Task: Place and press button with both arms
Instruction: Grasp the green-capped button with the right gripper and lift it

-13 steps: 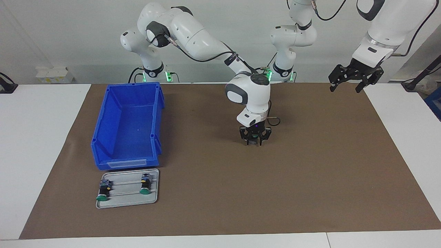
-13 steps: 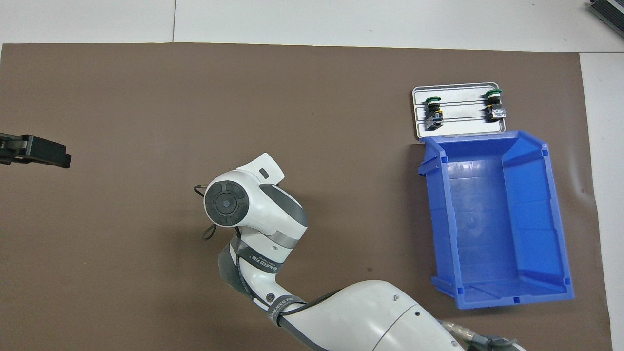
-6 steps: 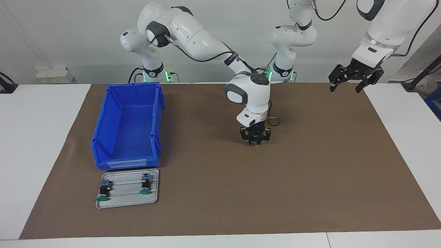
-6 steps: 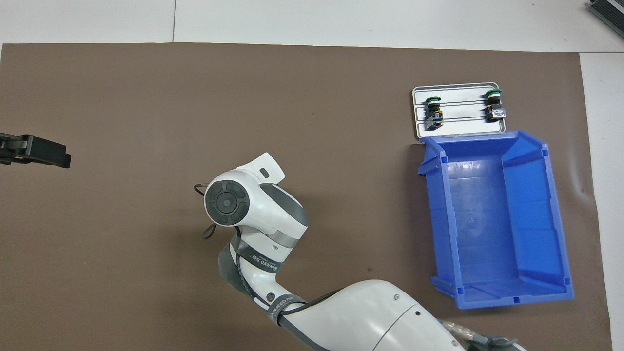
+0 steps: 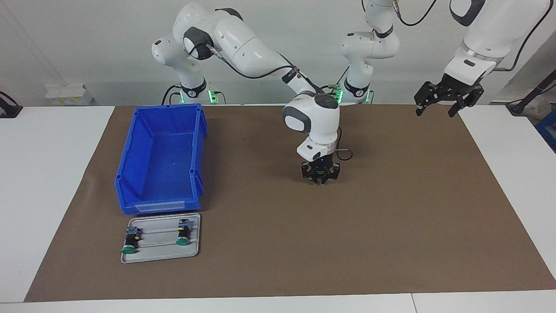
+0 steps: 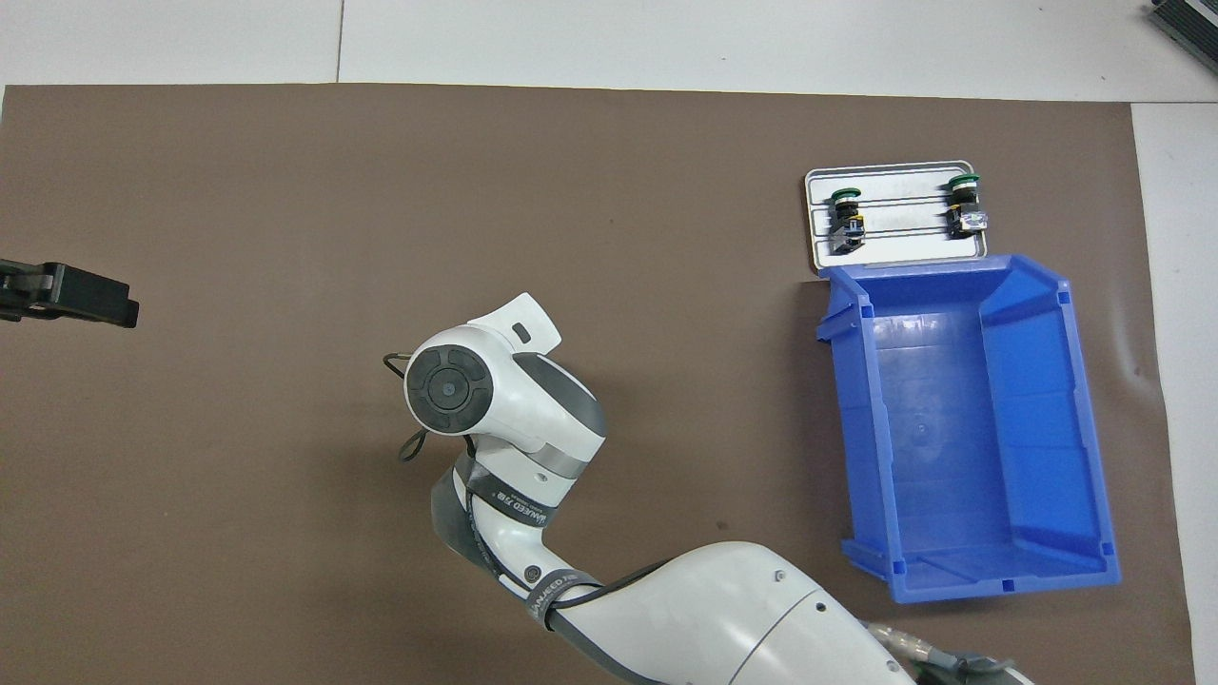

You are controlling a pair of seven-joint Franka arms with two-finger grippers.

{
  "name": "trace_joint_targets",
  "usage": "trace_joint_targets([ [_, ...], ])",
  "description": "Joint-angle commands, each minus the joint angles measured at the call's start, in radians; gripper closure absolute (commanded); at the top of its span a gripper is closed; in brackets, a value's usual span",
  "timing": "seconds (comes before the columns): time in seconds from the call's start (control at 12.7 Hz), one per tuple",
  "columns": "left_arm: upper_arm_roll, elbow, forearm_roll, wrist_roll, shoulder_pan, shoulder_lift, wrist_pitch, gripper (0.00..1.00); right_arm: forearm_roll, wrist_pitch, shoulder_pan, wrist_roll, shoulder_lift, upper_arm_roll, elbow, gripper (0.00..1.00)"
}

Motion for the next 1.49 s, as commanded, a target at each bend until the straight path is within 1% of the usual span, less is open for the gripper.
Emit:
trace_joint_targets([
  [0.0, -0.009, -0.028, 0.02, 0.005, 0.009, -0.026, 0.002, 0.0, -0.022, -0.029, -0.021, 0.016, 0.005, 0.007, 0.016, 0.76],
  [0.16, -0.009, -0.028, 0.02, 0.005, 0.009, -0.026, 0.002, 0.0, -0.023, -0.038, -0.03, -0.001, 0.002, 0.007, 0.019, 0.82],
  [0.24, -0.009, -0.028, 0.02, 0.005, 0.009, -0.026, 0.002, 0.0, -0.023, -0.038, -0.031, -0.002, 0.002, 0.006, 0.022, 0.82],
  [0.31, -0.009, -0.028, 0.02, 0.005, 0.009, -0.026, 0.002, 0.0, -0.025, -0.043, -0.036, -0.005, 0.002, 0.006, 0.033, 0.85],
  [0.47, -0.009, -0.028, 0.02, 0.005, 0.009, -0.026, 0.002, 0.0, -0.023, -0.048, -0.054, -0.027, -0.005, 0.009, 0.035, 0.87],
  [0.71, -0.009, -0.028, 0.02, 0.005, 0.009, -0.026, 0.002, 0.0, -0.025, -0.066, -0.05, -0.027, -0.007, 0.012, 0.036, 0.94],
  [0.78, -0.009, -0.028, 0.02, 0.005, 0.009, -0.026, 0.002, 0.0, -0.026, -0.068, -0.05, -0.03, -0.008, 0.012, 0.036, 0.99],
  [1.02, -0.009, -0.028, 0.02, 0.005, 0.009, -0.026, 0.002, 0.0, -0.025, -0.071, -0.077, -0.064, -0.022, 0.01, 0.038, 0.99],
  [1.26, -0.009, -0.028, 0.02, 0.007, 0.009, -0.026, 0.002, 0.0, -0.013, -0.153, -0.142, -0.16, -0.042, 0.015, 0.097, 1.0],
  [1.41, -0.009, -0.028, 0.02, 0.005, 0.009, -0.026, 0.002, 0.0, 0.08, -0.181, -0.223, -0.291, -0.103, 0.015, 0.105, 1.0],
])
